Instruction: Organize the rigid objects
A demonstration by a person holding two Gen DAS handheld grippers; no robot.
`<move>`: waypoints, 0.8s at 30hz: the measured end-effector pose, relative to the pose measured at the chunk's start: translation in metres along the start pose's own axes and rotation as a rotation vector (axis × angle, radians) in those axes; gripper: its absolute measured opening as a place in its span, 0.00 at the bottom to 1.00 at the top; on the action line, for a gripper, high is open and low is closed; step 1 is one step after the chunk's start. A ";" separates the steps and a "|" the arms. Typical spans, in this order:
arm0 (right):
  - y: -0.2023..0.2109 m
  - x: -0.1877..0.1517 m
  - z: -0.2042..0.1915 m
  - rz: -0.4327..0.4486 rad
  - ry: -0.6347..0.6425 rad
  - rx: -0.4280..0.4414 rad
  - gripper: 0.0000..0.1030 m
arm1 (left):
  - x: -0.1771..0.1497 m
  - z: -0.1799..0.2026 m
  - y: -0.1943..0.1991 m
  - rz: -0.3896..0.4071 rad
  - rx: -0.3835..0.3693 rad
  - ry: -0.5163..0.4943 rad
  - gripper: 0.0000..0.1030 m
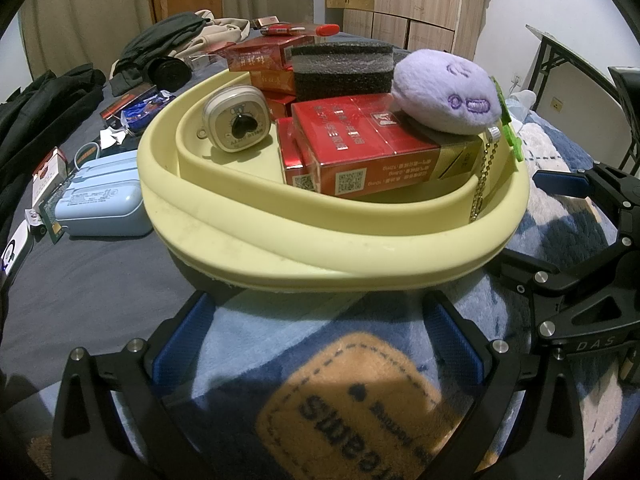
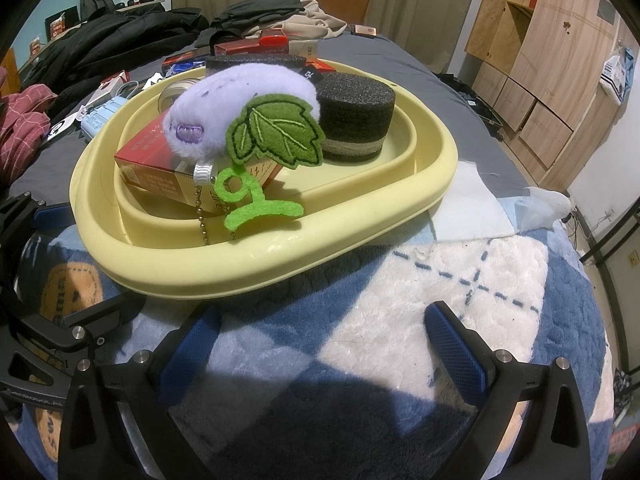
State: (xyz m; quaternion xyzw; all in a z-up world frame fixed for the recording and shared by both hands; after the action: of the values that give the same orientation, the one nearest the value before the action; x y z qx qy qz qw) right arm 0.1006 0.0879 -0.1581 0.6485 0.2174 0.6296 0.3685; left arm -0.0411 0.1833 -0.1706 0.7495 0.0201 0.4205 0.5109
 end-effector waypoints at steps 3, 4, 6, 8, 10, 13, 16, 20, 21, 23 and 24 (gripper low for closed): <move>0.000 0.000 0.000 0.000 0.000 0.000 1.00 | 0.000 0.000 0.000 0.000 0.000 0.000 1.00; 0.000 0.000 0.000 0.000 0.000 0.000 1.00 | 0.000 0.000 0.000 0.000 0.000 0.000 1.00; 0.000 0.000 0.000 0.000 0.000 0.000 1.00 | 0.000 0.000 0.000 0.000 0.000 0.000 1.00; 0.000 0.000 0.000 0.000 0.000 0.000 1.00 | 0.000 0.000 0.000 0.000 0.000 0.000 1.00; 0.000 0.000 0.000 0.000 0.000 0.000 1.00 | 0.000 0.000 0.000 0.000 0.000 0.000 1.00; 0.000 0.000 0.000 0.000 0.000 0.000 1.00 | 0.000 0.000 0.000 0.000 0.000 0.000 1.00; 0.000 0.000 0.000 0.000 0.000 0.000 1.00 | 0.000 0.000 0.000 0.000 0.000 0.000 1.00; 0.000 0.000 0.000 0.000 -0.001 0.001 1.00 | 0.001 0.001 0.000 0.000 -0.001 0.000 1.00; -0.001 0.000 0.000 -0.001 0.001 -0.001 1.00 | 0.001 0.002 0.000 0.000 -0.001 0.000 1.00; 0.000 0.000 0.000 0.000 0.000 0.000 1.00 | 0.001 0.002 0.000 0.000 -0.001 -0.001 1.00; 0.000 0.000 0.000 0.000 0.000 0.000 1.00 | 0.001 0.002 0.000 0.000 0.001 -0.002 1.00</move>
State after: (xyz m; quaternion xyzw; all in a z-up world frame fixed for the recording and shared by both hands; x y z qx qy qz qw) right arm 0.1010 0.0879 -0.1581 0.6484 0.2173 0.6296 0.3687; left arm -0.0392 0.1822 -0.1699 0.7501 0.0196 0.4199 0.5105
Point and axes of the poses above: each gripper's, at about its wrist camera, not at the fingertips, and y roughly against the way its jaws point, z to its right, x to its top, the point moved 9 cm from there along -y, roughly the way its jaws point, and after that the axes turned 12 degrees about -y, right-handed, at the moved point
